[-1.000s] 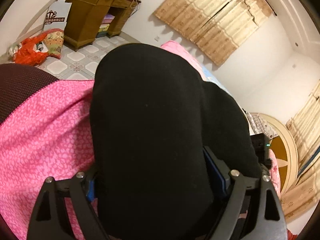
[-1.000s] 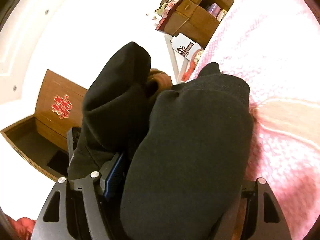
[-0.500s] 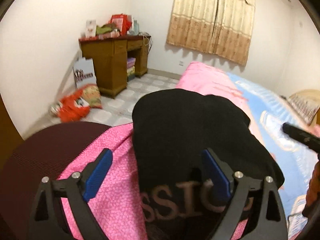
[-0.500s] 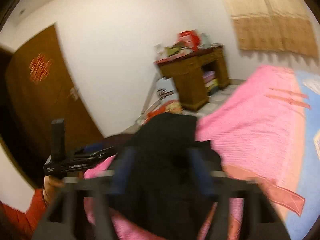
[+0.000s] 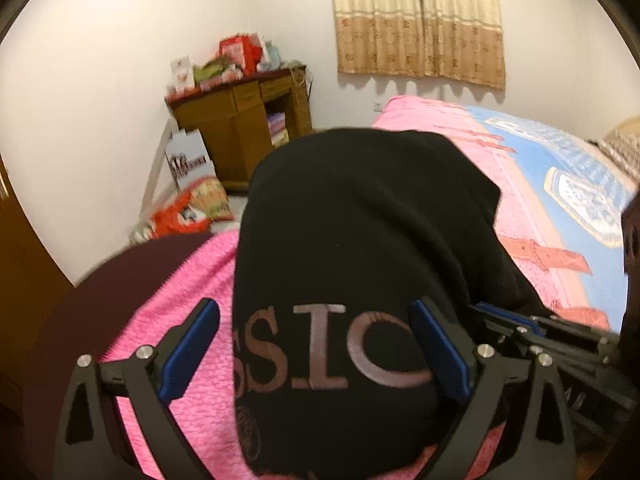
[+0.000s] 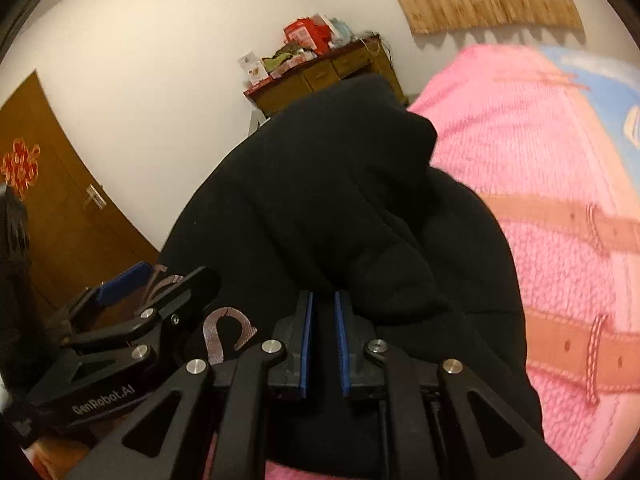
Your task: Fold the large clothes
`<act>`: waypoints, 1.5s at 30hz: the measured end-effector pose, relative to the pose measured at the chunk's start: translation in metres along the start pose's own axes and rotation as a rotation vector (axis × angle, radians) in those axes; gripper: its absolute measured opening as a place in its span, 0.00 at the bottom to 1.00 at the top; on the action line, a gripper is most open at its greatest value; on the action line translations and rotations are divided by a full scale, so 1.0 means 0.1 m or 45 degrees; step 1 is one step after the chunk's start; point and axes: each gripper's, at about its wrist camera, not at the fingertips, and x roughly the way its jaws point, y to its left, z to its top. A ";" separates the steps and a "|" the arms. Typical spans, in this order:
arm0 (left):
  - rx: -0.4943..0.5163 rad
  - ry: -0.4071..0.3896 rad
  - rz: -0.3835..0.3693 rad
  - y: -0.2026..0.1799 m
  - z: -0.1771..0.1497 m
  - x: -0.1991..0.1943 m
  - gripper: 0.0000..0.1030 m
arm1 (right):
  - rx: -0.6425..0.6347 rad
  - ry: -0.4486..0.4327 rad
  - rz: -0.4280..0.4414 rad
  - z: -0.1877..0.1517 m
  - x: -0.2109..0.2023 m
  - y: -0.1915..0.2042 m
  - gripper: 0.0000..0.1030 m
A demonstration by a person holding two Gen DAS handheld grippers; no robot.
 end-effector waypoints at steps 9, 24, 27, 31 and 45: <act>0.018 -0.074 0.020 -0.03 -0.22 -0.65 1.00 | 0.023 -0.215 -0.142 -0.49 -0.96 0.38 0.26; -0.002 -0.191 0.053 -0.06 -0.41 -1.25 1.00 | -0.117 -0.526 -0.381 -0.86 -2.11 0.85 0.60; -0.034 -0.209 0.078 0.01 -0.47 -1.36 1.00 | -0.160 -0.579 -0.411 -0.88 -2.22 0.98 0.61; -0.068 -0.233 0.099 0.06 -0.51 -1.43 1.00 | -0.239 -0.633 -0.443 -0.94 -2.35 1.18 0.61; -0.156 -0.244 0.109 0.16 -0.53 -1.48 1.00 | -0.239 -0.696 -0.441 -1.04 -2.49 1.24 0.63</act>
